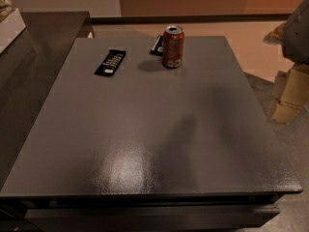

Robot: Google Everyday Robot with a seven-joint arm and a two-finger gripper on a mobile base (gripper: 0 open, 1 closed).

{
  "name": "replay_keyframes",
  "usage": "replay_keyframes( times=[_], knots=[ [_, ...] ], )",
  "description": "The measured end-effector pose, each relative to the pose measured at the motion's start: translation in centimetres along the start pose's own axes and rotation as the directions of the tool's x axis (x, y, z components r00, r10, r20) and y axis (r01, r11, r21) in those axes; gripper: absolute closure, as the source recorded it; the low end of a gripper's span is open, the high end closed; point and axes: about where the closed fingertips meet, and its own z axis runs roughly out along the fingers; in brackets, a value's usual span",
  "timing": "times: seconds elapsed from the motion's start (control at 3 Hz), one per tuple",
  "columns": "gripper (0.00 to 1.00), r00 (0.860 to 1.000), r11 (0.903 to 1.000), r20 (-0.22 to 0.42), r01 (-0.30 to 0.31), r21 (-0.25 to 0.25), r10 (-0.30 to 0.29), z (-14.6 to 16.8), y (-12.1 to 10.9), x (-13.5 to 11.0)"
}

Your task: Move coke can near rxbar chocolate

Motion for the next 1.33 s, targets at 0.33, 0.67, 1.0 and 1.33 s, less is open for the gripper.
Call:
replay_keyframes(
  times=[0.33,0.67,1.0,1.33],
  knots=[
    [0.0,1.0,1.0,0.0,0.0,0.0,0.0,0.0,0.0,0.0],
    [0.0,1.0,0.9999,0.017,-0.012,0.009,0.012,0.3,-0.5,-0.5],
    [0.0,0.996,0.9983,0.067,-0.052,0.027,0.05,2.0,-2.7,-2.0],
    [0.0,0.984,0.9927,0.15,-0.107,0.055,0.097,4.8,-6.2,-4.5]
  ],
)
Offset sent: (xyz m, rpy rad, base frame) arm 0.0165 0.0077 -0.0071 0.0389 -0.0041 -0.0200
